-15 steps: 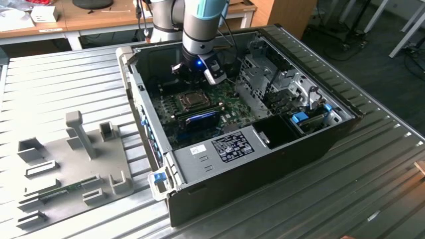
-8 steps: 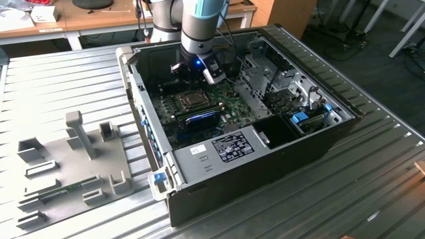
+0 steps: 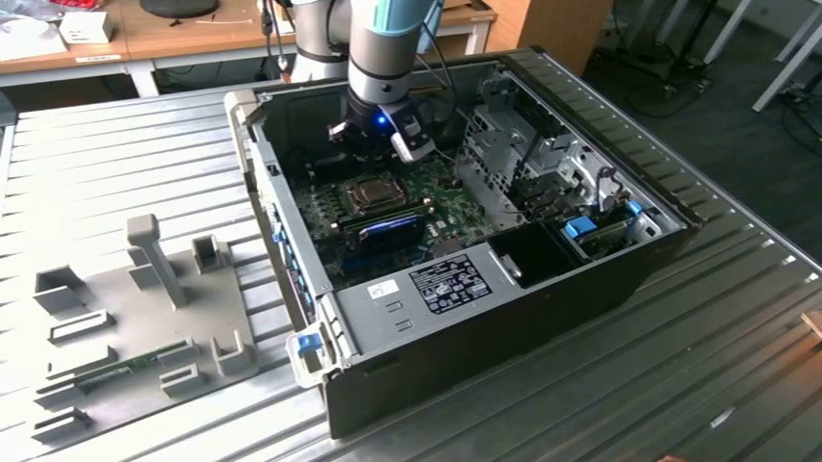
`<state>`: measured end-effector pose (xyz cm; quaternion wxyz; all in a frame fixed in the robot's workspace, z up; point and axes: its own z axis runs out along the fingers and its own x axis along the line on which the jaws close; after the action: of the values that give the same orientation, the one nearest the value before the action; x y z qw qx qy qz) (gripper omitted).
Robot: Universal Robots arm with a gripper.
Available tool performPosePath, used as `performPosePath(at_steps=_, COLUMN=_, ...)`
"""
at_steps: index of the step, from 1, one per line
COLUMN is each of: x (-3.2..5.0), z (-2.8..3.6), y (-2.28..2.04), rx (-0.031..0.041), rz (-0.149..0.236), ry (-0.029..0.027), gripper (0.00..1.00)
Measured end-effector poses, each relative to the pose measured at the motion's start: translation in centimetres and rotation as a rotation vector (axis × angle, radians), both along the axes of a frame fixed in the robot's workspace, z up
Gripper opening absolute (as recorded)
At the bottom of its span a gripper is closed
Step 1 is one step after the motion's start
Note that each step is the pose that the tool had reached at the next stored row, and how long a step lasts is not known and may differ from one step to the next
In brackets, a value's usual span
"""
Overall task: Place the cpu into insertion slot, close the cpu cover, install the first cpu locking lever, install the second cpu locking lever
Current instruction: 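Install the first cpu locking lever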
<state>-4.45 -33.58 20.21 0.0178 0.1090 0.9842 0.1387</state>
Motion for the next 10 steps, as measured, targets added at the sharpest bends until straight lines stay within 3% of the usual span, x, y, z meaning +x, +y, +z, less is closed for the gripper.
performPosePath(at_steps=10, x=-0.05, z=0.00, y=0.12, rx=0.0011, rz=0.000, ry=-0.0014, gripper=0.10)
